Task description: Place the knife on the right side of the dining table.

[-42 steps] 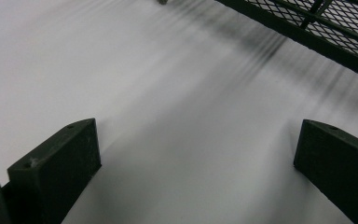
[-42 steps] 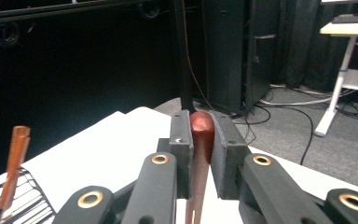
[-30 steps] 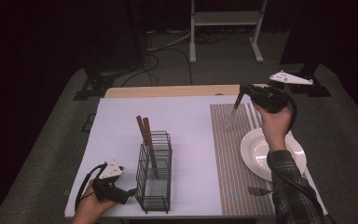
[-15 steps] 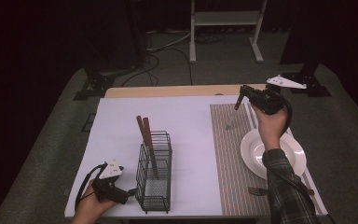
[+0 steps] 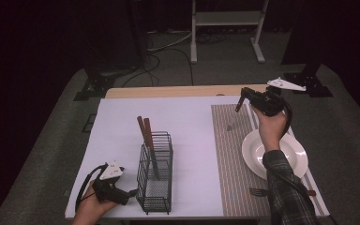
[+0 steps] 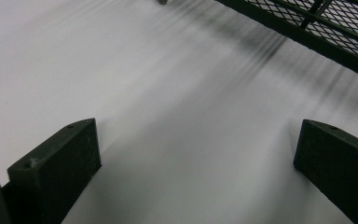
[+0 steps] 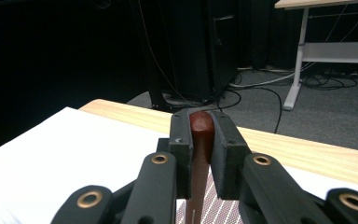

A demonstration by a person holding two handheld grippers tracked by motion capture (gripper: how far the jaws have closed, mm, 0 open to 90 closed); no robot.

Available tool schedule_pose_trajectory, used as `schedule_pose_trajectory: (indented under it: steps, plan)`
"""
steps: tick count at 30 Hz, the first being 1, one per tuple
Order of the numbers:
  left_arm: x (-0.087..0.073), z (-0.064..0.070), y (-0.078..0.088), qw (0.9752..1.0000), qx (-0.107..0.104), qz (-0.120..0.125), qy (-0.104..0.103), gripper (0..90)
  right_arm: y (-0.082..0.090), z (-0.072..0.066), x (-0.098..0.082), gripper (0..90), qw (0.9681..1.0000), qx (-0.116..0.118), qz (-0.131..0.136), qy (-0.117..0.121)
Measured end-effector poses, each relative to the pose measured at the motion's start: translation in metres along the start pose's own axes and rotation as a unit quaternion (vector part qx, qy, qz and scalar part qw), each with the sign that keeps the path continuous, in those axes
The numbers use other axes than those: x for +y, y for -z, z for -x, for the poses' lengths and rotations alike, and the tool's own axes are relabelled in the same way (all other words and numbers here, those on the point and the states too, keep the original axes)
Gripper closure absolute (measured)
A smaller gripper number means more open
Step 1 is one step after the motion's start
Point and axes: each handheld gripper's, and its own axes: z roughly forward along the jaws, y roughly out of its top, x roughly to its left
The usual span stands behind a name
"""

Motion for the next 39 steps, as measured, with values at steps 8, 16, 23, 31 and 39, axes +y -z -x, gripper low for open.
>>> schedule_pose_trajectory:
  steps: [8, 16, 23, 31, 39]
  plan:
    - [0.000, 0.000, 0.000, 1.0000, 0.000, 0.000, 0.000, 0.0, 0.005, 0.004, -0.002, 78.6, 1.0000, -0.002, -0.001, -0.005]
    - [0.000, 0.000, 0.000, 1.0000, 0.001, 0.000, -0.001, 0.0, 0.013, 0.010, -0.005, 76.1, 0.9999, -0.010, -0.005, -0.009]
    - [0.000, 0.000, 0.000, 1.0000, 0.001, 0.000, -0.001, 0.0, 0.020, 0.016, -0.008, 76.1, 0.9998, -0.019, -0.006, -0.010]
    - [0.000, 0.000, 0.000, 1.0000, 0.000, 0.000, -0.001, 0.0, 0.025, 0.021, -0.009, 75.9, 0.9996, -0.025, -0.011, -0.012]
    - [0.000, 0.000, 0.000, 1.0000, 0.000, 0.000, 0.000, 0.0, 0.030, 0.029, -0.013, 74.4, 0.9991, -0.036, -0.015, -0.018]
